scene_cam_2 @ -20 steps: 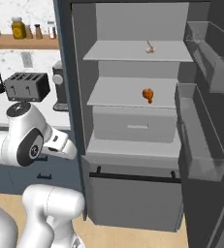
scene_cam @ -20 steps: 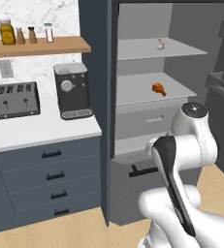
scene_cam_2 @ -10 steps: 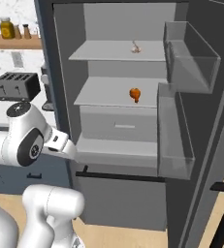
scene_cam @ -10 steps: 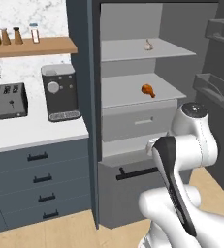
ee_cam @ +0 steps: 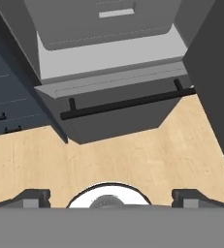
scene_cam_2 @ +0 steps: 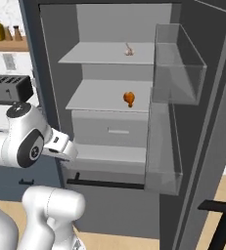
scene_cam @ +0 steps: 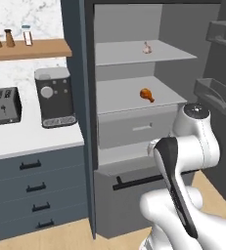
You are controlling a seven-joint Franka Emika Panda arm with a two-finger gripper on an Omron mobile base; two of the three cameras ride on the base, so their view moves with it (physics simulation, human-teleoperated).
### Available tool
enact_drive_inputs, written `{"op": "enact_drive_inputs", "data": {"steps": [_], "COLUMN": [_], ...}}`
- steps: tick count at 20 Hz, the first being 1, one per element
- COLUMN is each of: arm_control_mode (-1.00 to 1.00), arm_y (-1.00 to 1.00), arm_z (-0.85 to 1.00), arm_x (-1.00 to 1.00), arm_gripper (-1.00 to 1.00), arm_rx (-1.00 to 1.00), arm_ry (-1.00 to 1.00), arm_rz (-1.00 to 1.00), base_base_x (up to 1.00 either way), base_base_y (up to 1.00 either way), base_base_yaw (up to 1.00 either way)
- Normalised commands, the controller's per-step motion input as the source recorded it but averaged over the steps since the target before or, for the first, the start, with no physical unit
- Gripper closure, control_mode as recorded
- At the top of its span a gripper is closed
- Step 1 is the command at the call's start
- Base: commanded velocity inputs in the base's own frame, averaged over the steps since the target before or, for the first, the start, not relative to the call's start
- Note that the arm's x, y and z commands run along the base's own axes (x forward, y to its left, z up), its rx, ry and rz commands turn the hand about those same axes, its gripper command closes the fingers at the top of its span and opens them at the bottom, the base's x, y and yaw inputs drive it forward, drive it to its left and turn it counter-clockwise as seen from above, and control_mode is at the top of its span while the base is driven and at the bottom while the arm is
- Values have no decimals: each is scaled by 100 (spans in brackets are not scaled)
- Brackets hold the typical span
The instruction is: Place one garlic and one chicken drumstick in each tupperware on the nearby counter, to pack two identical lunches.
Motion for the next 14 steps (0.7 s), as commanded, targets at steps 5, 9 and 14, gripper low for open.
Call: {"op": "enact_drive_inputs", "data": {"steps": [5, 9, 14], "arm_control_mode": [100, 100, 100], "arm_y": [0, 0, 0], "arm_z": [0, 0, 0], "arm_x": [0, 0, 0], "arm_gripper": [-100, -100, -100], "arm_rx": [0, 0, 0], "arm_ry": [0, 0, 0], "arm_rz": [0, 0, 0], "base_base_x": [50, 43, 33], "base_base_y": [-26, -28, -22], "base_base_yaw": [0, 0, 0]}}
